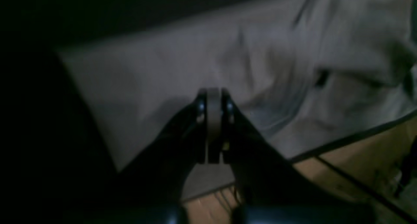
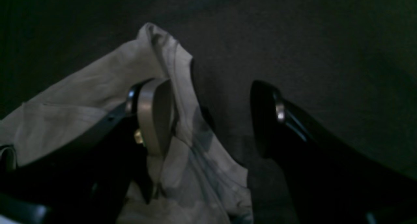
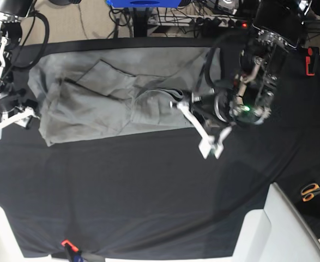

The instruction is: Fold the T-shirt properly

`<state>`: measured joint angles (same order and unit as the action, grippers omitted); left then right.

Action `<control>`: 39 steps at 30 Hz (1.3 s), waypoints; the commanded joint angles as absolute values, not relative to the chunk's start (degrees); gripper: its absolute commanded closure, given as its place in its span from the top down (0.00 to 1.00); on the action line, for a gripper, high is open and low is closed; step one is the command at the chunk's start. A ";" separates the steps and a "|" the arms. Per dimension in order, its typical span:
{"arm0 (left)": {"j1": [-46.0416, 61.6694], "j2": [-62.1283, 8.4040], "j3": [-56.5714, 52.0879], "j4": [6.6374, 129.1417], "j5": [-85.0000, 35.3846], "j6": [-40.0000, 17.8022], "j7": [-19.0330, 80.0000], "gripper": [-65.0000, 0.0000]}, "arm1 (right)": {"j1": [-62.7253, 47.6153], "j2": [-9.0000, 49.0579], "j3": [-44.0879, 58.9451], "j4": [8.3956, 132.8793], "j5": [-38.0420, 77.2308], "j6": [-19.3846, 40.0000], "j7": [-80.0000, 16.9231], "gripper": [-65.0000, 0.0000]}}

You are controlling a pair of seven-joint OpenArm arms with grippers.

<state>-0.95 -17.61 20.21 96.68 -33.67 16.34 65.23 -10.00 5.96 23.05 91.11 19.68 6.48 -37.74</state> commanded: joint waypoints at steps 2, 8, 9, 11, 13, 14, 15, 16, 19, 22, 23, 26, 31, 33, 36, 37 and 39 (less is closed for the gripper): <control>-1.80 -17.80 20.79 95.52 -33.63 17.54 64.66 0.00 | -9.27 6.73 23.34 92.26 20.09 6.46 -36.79 0.56; 0.22 -17.80 21.85 95.69 -33.63 17.71 64.66 0.00 | -9.45 6.73 23.34 92.26 20.09 6.46 -36.79 0.56; 0.40 -17.71 21.93 96.22 -33.71 17.71 64.66 0.00 | -9.54 6.73 23.34 92.26 20.09 6.46 -36.79 0.56; 1.19 -17.63 21.93 97.10 -34.07 17.54 64.75 0.00 | -9.54 6.73 23.34 92.26 20.09 6.46 -36.79 0.56; 1.71 -17.54 22.73 98.07 -34.15 17.54 64.75 0.00 | -9.54 6.73 23.34 92.26 20.09 6.46 -36.79 0.56; 1.71 -17.54 23.87 98.33 -34.15 17.54 64.84 0.00 | -9.54 6.73 23.34 92.26 20.09 6.46 -36.79 0.56; 1.54 -17.54 25.19 98.33 -34.24 17.45 64.84 0.00 | -9.54 6.73 23.34 92.26 20.09 6.46 -36.79 0.56; 1.45 -17.54 26.51 98.33 -34.24 17.45 64.84 0.00 | -9.54 6.73 23.34 92.26 20.09 6.46 -36.79 0.56; 1.45 -17.45 28.79 99.03 -34.24 17.45 64.66 0.00 | -9.54 6.64 23.25 92.26 20.09 6.46 -36.79 0.56; 1.98 -17.45 25.98 102.73 -34.07 17.54 64.66 0.00 | -9.98 6.37 22.99 92.26 20.09 6.46 -36.79 0.56; 2.07 -17.54 24.31 103.87 -34.07 17.63 64.84 0.00 | -10.42 6.37 22.99 92.35 20.09 6.46 -36.79 0.56; 3.38 -17.98 20.18 106.42 -34.15 17.54 65.01 0.00 | -10.86 6.29 22.99 92.79 20.26 6.46 -36.79 0.56; 5.23 -17.98 14.37 107.03 -33.71 17.45 65.01 0.00 | -12.70 6.11 22.81 97.10 20.44 8.48 -40.31 0.56; 5.32 -17.98 9.45 106.95 -33.71 17.45 64.92 0.00 | -14.73 3.91 23.25 102.55 22.90 12.26 -45.05 0.56; 6.64 -19.82 -0.22 106.86 -34.15 17.19 64.84 0.00 | -19.47 -0.13 22.99 110.64 27.74 15.16 -50.68 0.56; 6.73 -20.79 -2.42 106.77 -34.15 16.40 64.84 0.00 | -20.70 -1.71 22.73 111.87 29.14 15.25 -51.74 0.56; 7.96 -23.16 -7.43 106.33 -33.80 12.09 64.84 0.00 | -22.90 -4.44 21.05 112.48 33.36 15.43 -53.85 0.56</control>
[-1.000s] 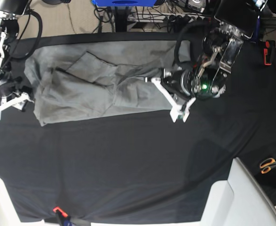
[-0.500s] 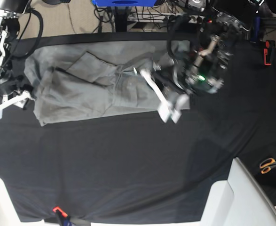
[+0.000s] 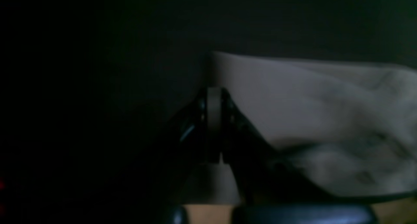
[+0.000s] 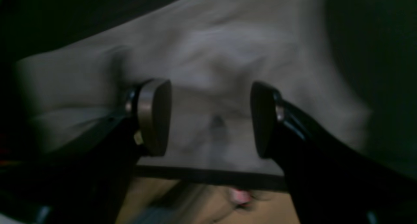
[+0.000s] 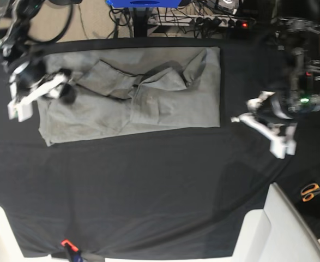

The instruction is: Fold the T-shirt properly

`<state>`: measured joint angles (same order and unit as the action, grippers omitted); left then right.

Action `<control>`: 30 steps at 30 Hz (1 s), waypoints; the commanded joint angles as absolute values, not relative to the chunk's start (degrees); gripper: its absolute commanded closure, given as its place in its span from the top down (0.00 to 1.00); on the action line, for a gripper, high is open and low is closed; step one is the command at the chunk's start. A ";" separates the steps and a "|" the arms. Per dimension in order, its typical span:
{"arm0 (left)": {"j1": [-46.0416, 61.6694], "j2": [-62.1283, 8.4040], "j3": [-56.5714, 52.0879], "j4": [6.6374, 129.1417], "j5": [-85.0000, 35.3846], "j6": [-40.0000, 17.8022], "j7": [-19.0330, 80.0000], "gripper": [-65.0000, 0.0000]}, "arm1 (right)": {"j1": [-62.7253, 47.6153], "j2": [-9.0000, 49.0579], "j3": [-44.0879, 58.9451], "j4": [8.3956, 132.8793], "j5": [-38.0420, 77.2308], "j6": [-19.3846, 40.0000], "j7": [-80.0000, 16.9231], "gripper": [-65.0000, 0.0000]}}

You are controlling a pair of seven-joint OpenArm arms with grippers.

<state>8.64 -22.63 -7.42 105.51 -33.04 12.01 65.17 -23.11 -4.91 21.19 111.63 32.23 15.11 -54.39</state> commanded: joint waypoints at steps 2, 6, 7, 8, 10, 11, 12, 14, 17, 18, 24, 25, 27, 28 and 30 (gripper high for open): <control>9.45 -25.45 -12.62 105.10 -33.80 6.90 64.66 0.00 | -24.57 -4.70 17.45 112.31 37.49 15.43 -55.43 0.56; 12.44 -27.91 -22.81 99.65 -33.63 -1.63 63.25 0.00 | -27.21 -4.35 7.96 112.04 42.86 15.43 -55.34 0.56; 13.49 -28.53 -24.57 97.98 -33.63 -3.47 61.32 0.00 | -27.12 -4.18 6.46 111.69 42.51 15.34 -55.43 0.56; 14.64 -29.32 -25.63 96.66 -33.63 -4.97 59.21 0.00 | -26.95 -3.65 6.20 111.34 42.33 15.34 -55.34 0.56; 17.63 -31.34 -26.77 92.53 -33.63 -6.73 54.20 0.00 | -25.89 -3.12 5.76 109.85 42.42 15.34 -55.34 0.56; 19.30 -32.57 -26.86 90.33 -33.63 -6.99 50.95 0.00 | -25.10 -3.03 5.58 108.44 42.42 15.34 -55.78 0.56; 20.44 -33.45 -26.51 88.40 -33.63 -6.99 48.31 0.00 | -24.31 -3.03 5.49 107.03 42.42 15.43 -55.87 0.56; 22.99 -34.33 -26.51 84.70 -33.63 -7.08 43.47 0.00 | -22.81 -2.07 5.41 103.43 42.42 15.43 -57.01 0.56; 24.40 -34.68 -26.86 81.19 -33.63 -7.08 40.75 0.00 | -19.47 -0.31 1.71 98.24 42.42 16.57 -59.91 0.56; 24.48 -34.68 -27.03 80.04 -33.63 -7.08 40.75 0.00 | -18.51 -0.04 0.13 96.57 42.42 17.98 -60.35 0.56; 24.57 -34.33 -26.77 79.43 -33.63 -7.08 40.75 0.00 | -15.69 0.48 -2.68 92.00 42.15 21.05 -60.62 0.56; 24.48 -34.33 -26.59 79.34 -33.63 -7.08 40.75 0.00 | -15.25 0.48 -2.77 91.82 42.07 21.05 -60.62 0.56; 24.31 -34.24 -26.59 79.34 -33.63 -7.08 40.75 0.00 | -14.11 0.66 -4.70 91.21 42.07 21.14 -60.62 0.56; 24.31 -34.24 -26.59 79.34 -33.63 -7.08 40.75 0.00 | -13.23 1.80 -6.37 91.12 42.33 21.14 -60.62 0.56; 24.22 -34.24 -26.59 79.25 -33.63 -7.08 40.84 0.00 | -11.56 2.59 -10.33 90.95 42.42 21.14 -60.62 0.56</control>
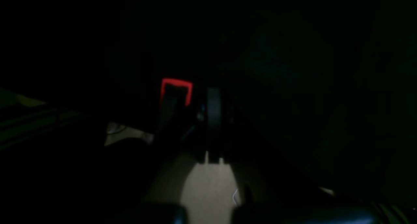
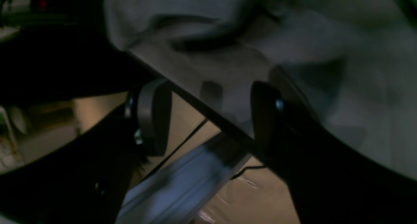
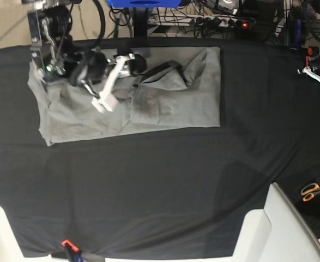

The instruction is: Fold the T-shirt properly

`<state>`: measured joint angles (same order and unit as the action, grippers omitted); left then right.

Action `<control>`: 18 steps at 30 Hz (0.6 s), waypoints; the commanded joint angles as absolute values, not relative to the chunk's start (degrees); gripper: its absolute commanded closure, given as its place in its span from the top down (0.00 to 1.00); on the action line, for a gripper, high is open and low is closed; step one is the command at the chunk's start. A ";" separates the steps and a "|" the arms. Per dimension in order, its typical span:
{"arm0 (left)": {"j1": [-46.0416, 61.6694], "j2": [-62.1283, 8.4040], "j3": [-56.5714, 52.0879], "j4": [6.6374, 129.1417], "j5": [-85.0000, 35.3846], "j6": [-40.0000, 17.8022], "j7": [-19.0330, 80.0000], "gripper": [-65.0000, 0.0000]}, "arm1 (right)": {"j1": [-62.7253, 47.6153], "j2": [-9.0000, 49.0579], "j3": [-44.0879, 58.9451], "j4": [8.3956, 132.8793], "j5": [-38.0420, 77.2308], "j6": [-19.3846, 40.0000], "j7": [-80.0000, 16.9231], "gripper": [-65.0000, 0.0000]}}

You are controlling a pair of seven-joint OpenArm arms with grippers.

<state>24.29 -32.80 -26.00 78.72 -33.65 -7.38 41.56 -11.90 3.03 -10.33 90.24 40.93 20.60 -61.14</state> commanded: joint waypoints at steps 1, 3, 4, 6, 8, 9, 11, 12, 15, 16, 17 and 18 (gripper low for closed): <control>24.13 -34.24 -26.59 79.25 -33.63 -7.08 40.84 0.00 | -10.86 2.59 -12.26 90.77 42.42 21.14 -60.62 0.56; 24.13 -34.15 -26.59 79.16 -33.63 -7.08 40.84 0.00 | -9.36 3.03 -14.11 90.59 42.51 21.14 -60.62 0.56; 24.13 -34.15 -26.59 78.90 -33.63 -7.08 40.84 0.00 | -8.92 3.03 -14.11 89.89 42.51 21.14 -60.62 0.56; 24.13 -34.15 -26.59 78.81 -33.63 -7.08 40.84 0.00 | -7.96 2.95 -14.11 87.96 42.51 21.14 -60.62 0.56; 24.13 -34.15 -26.59 78.81 -33.63 -7.08 40.84 0.00 | -6.64 2.95 -14.55 85.85 43.03 21.14 -60.79 0.56; 24.13 -34.15 -26.59 78.81 -33.63 -7.08 40.84 0.00 | -5.93 2.95 -14.55 84.62 44.09 21.14 -61.41 0.56; 24.13 -34.15 -26.59 78.81 -33.63 -7.08 40.84 0.00 | -4.79 2.95 -14.55 82.07 45.67 21.14 -62.46 0.56; 24.13 -34.15 -26.59 78.81 -33.63 -7.08 40.84 0.00 | -4.26 2.95 -14.55 80.92 46.29 21.14 -62.64 0.56; 24.13 -34.15 -26.59 78.90 -33.63 -7.08 40.84 0.00 | -3.56 3.03 -14.46 79.08 47.78 21.14 -62.55 0.56; 24.13 -34.15 -26.59 78.90 -33.63 -7.08 40.84 0.00 | -3.03 3.03 -14.46 78.73 48.31 21.14 -62.64 0.56; 24.13 -34.15 -26.59 78.90 -33.63 -7.08 40.84 0.00 | -2.59 3.12 -14.46 78.37 49.19 21.14 -62.99 0.56; 24.13 -34.15 -26.59 78.90 -33.63 -7.08 40.84 0.00 | -2.07 3.12 -14.20 77.85 49.89 21.05 -63.96 0.56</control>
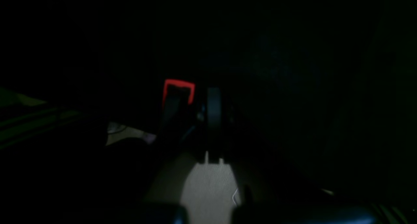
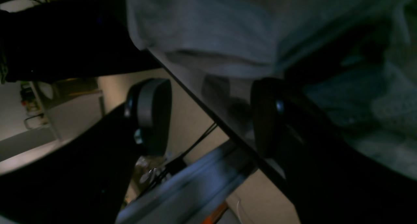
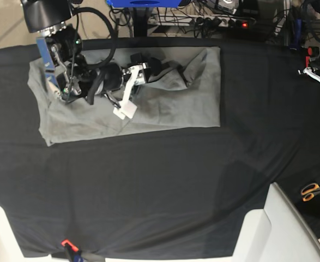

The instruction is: Fold the T-shirt properly

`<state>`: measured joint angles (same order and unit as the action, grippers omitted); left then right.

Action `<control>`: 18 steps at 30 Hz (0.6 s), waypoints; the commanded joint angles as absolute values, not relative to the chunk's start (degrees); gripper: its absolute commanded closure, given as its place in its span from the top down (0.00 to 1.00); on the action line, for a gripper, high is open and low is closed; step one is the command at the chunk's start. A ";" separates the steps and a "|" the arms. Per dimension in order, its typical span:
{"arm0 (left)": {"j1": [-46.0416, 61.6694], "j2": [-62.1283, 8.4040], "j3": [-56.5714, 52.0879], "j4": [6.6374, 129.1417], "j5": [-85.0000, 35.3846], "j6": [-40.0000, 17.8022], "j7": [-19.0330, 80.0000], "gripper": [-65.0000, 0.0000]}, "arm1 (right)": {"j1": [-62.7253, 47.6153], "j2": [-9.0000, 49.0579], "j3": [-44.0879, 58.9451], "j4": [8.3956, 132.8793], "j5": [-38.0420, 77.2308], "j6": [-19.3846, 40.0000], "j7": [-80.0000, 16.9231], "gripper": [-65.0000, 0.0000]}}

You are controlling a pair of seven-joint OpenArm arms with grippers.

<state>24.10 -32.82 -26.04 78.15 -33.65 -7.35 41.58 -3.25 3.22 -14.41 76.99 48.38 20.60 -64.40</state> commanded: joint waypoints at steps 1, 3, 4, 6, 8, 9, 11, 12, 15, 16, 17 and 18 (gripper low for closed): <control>24.13 -34.15 -26.59 78.90 -33.63 -7.08 40.84 0.00 | -1.36 3.12 -14.11 77.23 50.68 21.05 -65.01 0.56; 24.13 -34.15 -26.59 78.90 -33.63 -7.08 40.84 0.00 | -0.13 3.12 -14.11 76.00 52.44 20.62 -66.42 0.56; 24.13 -34.15 -26.59 78.90 -33.63 -7.08 40.84 0.00 | 0.40 3.12 -14.02 75.03 53.32 20.62 -66.68 0.56; 24.13 -34.15 -26.59 78.90 -33.63 -7.08 40.84 0.00 | 1.36 3.12 -14.02 73.10 54.81 20.53 -66.77 0.56; 24.13 -34.15 -26.59 78.81 -33.63 -7.08 40.84 0.00 | 2.15 3.12 -12.09 69.49 57.10 20.53 -66.77 0.56; 24.13 -34.15 -26.59 78.81 -33.63 -7.08 40.75 0.00 | 2.33 3.12 -10.68 67.47 58.07 20.53 -66.86 0.56; 24.13 -34.15 -26.59 78.81 -33.63 -7.08 40.75 0.00 | 2.68 3.12 -8.84 65.19 58.95 20.53 -66.86 0.56; 24.13 -34.15 -26.59 78.81 -33.63 -7.08 40.75 0.00 | 2.68 3.12 -8.48 64.84 59.03 20.53 -66.86 0.56; 24.13 -34.15 -26.59 78.81 -33.63 -7.08 40.75 0.00 | 2.68 3.12 -8.57 64.92 59.12 20.53 -66.86 0.56; 24.13 -34.15 -26.59 78.81 -33.63 -7.08 40.75 0.00 | 2.68 3.12 -8.57 64.92 59.21 20.53 -66.86 0.56; 24.13 -34.15 -26.59 78.81 -33.63 -7.08 40.75 0.00 | 2.59 3.12 -8.31 64.92 59.21 20.53 -66.86 0.56; 24.13 -34.15 -26.59 78.81 -33.63 -7.08 40.75 0.00 | 2.33 3.12 -8.13 65.01 59.30 20.53 -66.86 0.56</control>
<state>24.14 -32.84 -26.04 78.15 -33.63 -7.35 41.54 1.83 2.76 -8.49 64.05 58.17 20.18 -66.76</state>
